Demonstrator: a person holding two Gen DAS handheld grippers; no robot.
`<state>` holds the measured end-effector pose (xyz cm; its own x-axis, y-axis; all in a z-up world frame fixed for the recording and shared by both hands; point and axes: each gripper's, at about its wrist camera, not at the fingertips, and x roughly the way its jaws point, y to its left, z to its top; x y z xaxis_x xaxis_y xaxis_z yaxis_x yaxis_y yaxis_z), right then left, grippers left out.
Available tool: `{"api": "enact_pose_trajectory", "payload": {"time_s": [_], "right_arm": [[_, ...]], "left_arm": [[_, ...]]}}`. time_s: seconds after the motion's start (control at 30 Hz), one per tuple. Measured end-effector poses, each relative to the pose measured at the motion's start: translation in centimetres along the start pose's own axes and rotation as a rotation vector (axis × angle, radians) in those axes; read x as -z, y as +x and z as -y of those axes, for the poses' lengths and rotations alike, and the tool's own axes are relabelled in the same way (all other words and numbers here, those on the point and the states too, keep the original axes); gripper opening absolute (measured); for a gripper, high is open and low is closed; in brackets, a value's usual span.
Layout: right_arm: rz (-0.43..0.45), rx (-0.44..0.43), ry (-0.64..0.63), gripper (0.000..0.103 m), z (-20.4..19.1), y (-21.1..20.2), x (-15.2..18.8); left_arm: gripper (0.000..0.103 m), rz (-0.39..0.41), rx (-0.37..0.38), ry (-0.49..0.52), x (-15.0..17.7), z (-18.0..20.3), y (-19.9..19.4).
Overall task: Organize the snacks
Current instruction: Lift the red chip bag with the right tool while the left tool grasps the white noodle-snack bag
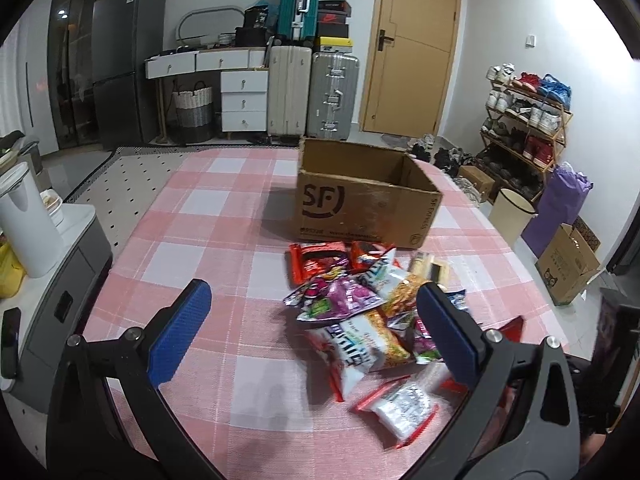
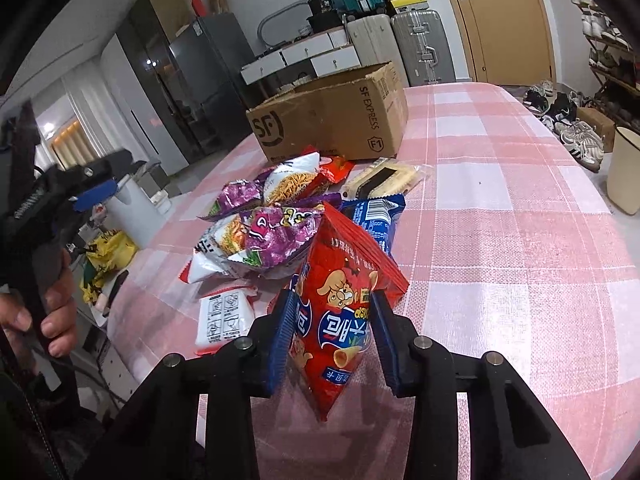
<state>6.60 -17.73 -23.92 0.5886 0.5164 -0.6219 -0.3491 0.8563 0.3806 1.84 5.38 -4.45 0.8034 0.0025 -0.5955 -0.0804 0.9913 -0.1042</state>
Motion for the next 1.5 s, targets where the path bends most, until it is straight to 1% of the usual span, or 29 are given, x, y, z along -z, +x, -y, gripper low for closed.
{"api": "enact_pose_trajectory", "payload": {"time_s": [0.2,0.33,0.4,0.53,0.6,0.7,1.0,1.2,1.3,1.37,1.47,1.5], "right_arm": [[0.052,-0.007,0.027,0.038,0.8,-1.5,-0.2],[0.090,-0.016,0.032,0.038,1.0,-2.7,-0.4],[0.105,-0.018,0.033,0.038,1.1,-3.1,-0.5],[0.112,-0.025,0.043,0.038,1.2,-3.5,-0.5],[0.112,-0.027,0.039,0.038,1.2,-3.5,-0.5],[0.114,-0.026,0.042,0.038,1.3,-3.6,-0.4],[0.110,-0.025,0.060,0.038,2.0,-3.3,-0.1],[0.111,-0.025,0.076,0.038,2.6,-3.4,0.1],[0.111,-0.024,0.080,0.038,2.8,-3.4,0.2],[0.111,-0.023,0.083,0.038,2.9,-3.3,0.2],[0.110,-0.023,0.086,0.038,3.0,-3.4,0.3],[0.109,-0.024,0.085,0.038,3.0,-3.4,0.3]], "left_arm": [[0.102,-0.051,0.000,-0.039,0.3,-1.9,1.5],[0.102,-0.114,0.052,-0.062,1.3,-2.7,3.4],[0.102,-0.148,0.088,-0.069,1.9,-2.5,4.4],[0.102,-0.210,0.124,-0.060,3.2,-1.4,6.3],[0.102,-0.246,0.135,-0.068,3.7,-1.0,7.5],[0.102,-0.274,0.138,-0.061,4.3,-0.4,8.5],[0.102,-0.316,0.127,-0.076,4.6,0.2,11.0],[0.102,-0.336,0.159,-0.078,4.3,1.0,12.7],[0.102,-0.353,0.159,-0.080,4.3,1.2,13.7],[0.101,-0.370,0.159,-0.086,4.5,1.3,14.3],[0.098,-0.368,0.181,-0.096,4.5,1.3,14.6],[0.095,-0.366,0.186,-0.096,4.5,1.4,14.7]]}}
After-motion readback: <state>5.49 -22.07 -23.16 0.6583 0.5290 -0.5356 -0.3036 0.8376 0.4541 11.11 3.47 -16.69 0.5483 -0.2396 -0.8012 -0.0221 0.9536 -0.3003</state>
